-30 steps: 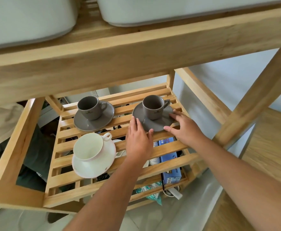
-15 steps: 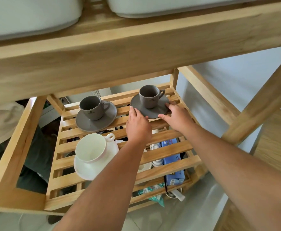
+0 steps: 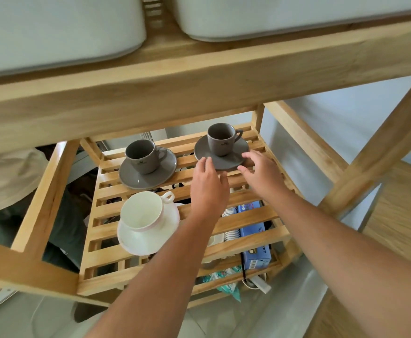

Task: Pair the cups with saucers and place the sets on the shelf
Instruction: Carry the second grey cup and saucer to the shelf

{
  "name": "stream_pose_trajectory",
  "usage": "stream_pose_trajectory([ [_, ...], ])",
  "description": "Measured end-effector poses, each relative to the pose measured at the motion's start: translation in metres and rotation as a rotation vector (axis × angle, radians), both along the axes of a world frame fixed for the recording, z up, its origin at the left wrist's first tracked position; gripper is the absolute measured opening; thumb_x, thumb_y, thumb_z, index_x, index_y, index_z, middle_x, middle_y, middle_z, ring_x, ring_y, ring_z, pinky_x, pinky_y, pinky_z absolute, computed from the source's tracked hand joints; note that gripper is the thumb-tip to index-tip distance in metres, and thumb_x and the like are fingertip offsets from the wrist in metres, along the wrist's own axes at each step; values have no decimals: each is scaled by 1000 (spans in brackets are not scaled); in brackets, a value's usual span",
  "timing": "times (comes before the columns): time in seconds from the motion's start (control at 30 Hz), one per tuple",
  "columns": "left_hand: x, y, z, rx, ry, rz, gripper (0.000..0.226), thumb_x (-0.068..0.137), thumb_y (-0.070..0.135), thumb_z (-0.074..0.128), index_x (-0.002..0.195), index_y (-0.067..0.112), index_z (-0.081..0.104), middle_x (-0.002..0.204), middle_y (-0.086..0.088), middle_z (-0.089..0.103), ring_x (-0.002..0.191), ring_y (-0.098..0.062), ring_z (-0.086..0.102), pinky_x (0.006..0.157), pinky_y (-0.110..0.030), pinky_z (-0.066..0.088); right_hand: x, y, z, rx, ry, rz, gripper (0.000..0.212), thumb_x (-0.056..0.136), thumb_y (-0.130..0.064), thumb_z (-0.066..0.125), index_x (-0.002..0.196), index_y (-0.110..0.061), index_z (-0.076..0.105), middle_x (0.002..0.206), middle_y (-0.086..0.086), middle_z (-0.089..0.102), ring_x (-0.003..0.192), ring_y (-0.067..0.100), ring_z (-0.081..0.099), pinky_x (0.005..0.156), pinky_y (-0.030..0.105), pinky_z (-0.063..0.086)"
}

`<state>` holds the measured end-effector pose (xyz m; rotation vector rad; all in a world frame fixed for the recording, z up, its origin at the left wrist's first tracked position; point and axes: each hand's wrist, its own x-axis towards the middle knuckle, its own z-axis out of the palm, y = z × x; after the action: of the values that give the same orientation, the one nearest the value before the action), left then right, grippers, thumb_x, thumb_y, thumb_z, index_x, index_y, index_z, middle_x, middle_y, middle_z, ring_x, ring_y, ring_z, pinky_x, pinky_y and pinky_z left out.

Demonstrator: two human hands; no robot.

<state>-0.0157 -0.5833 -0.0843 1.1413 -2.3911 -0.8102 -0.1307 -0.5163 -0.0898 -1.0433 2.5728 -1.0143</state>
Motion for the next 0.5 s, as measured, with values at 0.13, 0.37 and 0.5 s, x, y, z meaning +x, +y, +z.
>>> stream_pose_trajectory([
  [0.13,47,35,13,15,80,-26,48,94,23,51,141,17,40,143,0,44,131,-17,43,106,-30,39,40,15,11,-82,-71,35,28,90,-22,55,117,-19,59,122,2,61,112,17,54,86,26,43],
  [0.37,146,53,24,78,118,152,24,92,17,56,115,24,60,105,12,59,91,-2,54,78,-13,42,105,15,14,-32,-287,117,15,87,-22,58,101,-21,65,91,-4,66,85,14,62,64,18,46],
  [0.5,192,31,10,116,120,392,19,91,14,57,109,19,61,98,3,65,82,-7,59,74,-19,48,131,2,7,25,-389,122,21,87,-24,59,107,-21,64,98,1,69,86,16,67,78,34,58],
])
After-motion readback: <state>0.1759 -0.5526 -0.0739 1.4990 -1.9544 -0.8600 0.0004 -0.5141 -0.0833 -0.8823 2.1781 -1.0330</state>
